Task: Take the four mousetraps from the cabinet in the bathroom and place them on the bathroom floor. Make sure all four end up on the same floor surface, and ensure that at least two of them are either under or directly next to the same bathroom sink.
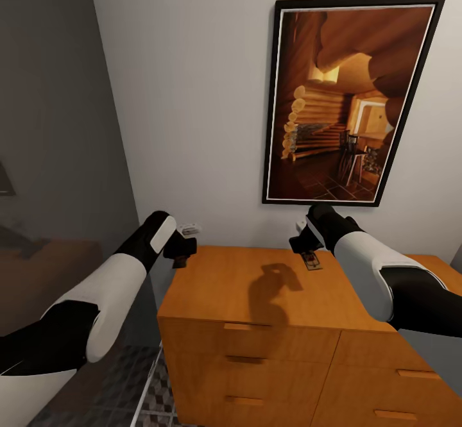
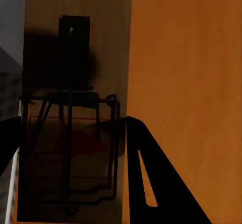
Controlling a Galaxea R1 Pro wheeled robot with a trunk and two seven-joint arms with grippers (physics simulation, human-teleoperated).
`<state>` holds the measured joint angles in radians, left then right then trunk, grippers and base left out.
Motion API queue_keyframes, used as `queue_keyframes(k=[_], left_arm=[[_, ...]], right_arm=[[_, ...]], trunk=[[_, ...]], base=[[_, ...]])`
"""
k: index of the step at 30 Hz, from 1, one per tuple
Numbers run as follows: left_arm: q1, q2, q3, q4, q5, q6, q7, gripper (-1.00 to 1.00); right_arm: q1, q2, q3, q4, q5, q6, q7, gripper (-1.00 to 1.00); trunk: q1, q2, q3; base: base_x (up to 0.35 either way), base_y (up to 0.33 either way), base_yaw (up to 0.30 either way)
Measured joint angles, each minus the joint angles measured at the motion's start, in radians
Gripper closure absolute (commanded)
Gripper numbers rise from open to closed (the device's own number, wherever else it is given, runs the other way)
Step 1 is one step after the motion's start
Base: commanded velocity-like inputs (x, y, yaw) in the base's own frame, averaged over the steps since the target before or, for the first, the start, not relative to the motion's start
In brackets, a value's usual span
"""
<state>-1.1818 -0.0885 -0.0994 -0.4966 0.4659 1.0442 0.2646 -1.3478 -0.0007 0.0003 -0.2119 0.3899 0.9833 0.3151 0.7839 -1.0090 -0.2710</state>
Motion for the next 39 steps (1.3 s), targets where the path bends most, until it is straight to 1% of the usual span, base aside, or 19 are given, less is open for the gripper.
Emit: queue_keyframes(k=[4,10,14,31,39], left_arm=[[0.000,-0.001,-0.001,0.007,0.001,0.000,0.000,1.00],[0.000,0.000,0.000,0.072,0.002,0.000,0.001,1.00],[0.000,-0.001,0.001,0.093,0.003,0.000,0.001,1.00],[0.000,-0.002,-0.007,0.096,-0.003,0.000,0.001,1.00],[0.000,-0.003,-0.009,0.091,-0.007,0.000,0.001,1.00]], right_arm=[[0.000,0.000,-0.002,-0.008,0.000,-0.006,0.002,1.00],[0.000,0.000,-0.004,-0.013,-0.003,-0.006,0.006,1.00],[0.000,-0.001,-0.004,-0.013,0.000,0.001,0.007,1.00],[0.000,-0.004,-0.004,0.000,-0.001,0.004,0.010,1.00],[0.000,-0.002,-0.003,0.001,-0.002,0.005,0.009,1.00]], trunk=[[0.000,0.000,0.000],[0.000,0.000,0.000],[0.000,0.000,0.000],[0.000,0.000,0.000],[0.001,0.000,0.000]], base=[[0.000,0.000,0.000],[0.000,0.000,0.000],[0.000,0.000,0.000],[-0.006,0.000,0.000],[-0.282,0.000,0.000]])
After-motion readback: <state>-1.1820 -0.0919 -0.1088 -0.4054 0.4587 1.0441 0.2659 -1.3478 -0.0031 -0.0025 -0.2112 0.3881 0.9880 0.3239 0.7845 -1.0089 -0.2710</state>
